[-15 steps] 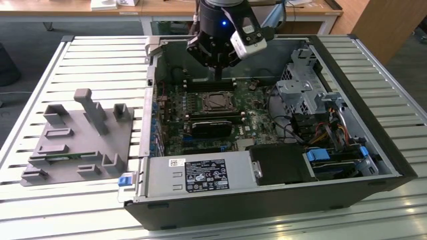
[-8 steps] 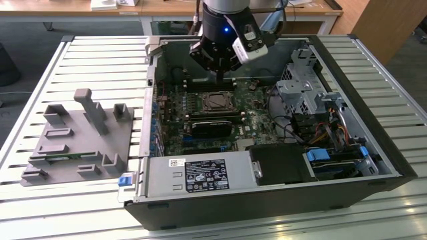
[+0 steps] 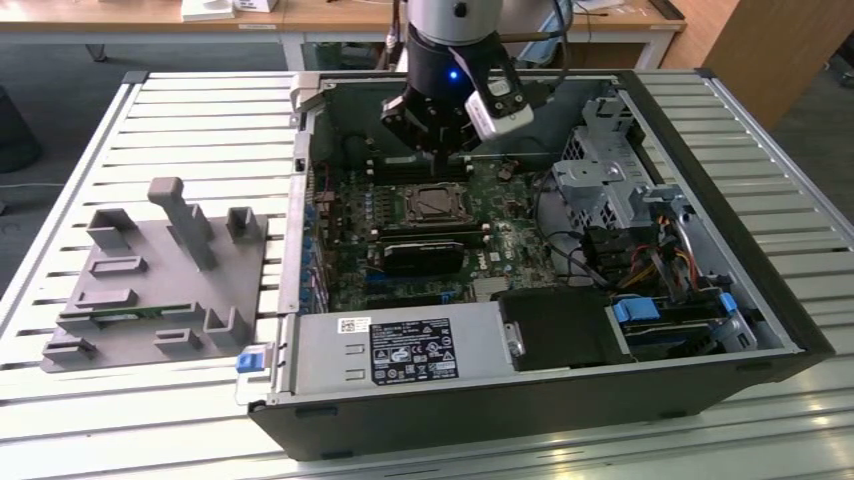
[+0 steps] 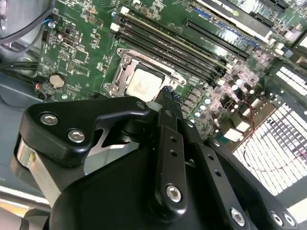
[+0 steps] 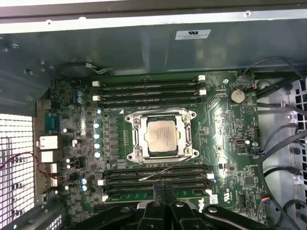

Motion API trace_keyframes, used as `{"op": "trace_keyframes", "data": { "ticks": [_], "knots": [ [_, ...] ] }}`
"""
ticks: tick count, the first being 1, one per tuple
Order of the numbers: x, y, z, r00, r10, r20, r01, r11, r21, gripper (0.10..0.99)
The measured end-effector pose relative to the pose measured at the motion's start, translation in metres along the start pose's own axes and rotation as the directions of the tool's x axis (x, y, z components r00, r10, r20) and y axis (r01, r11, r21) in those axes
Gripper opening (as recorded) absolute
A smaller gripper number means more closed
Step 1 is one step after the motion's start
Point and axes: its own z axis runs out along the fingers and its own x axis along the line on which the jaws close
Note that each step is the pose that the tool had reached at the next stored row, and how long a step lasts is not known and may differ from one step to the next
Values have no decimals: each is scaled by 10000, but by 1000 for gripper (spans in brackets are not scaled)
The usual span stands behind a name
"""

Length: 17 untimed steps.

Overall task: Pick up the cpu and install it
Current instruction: 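Install the second cpu locking lever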

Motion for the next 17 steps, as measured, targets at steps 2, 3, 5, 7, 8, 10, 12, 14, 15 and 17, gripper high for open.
{"op": "trace_keyframes", "data": {
  "ticks": [2, 3, 5, 7, 8, 10, 12, 14, 15, 17],
  "knots": [
    [-3, -3, 36, 10000, -1, 0, 1, 10000, 0, 106],
    [-5, -4, 53, 10000, -1, 0, 1, 10000, 1, 106],
    [-13, -6, 91, 10000, 0, 0, 0, 10000, 1, 106],
    [-30, -7, 122, 10000, 0, 0, 0, 10000, 0, 106],
    [-38, -7, 134, 10000, 0, 0, 0, 10000, 0, 106],
    [-49, -8, 150, 10000, 0, 0, 0, 10000, 0, 106],
    [-52, -10, 181, 10000, 1, 0, -1, 10000, 1, 106],
    [-53, -13, 217, 10000, 1, -1, -1, 10000, 0, 106],
    [-53, -14, 235, 10000, 0, -2, 0, 10000, -2, 106],
    [-53, -17, 272, 10000, 0, -2, 0, 10000, -9, 106]
  ]
}}
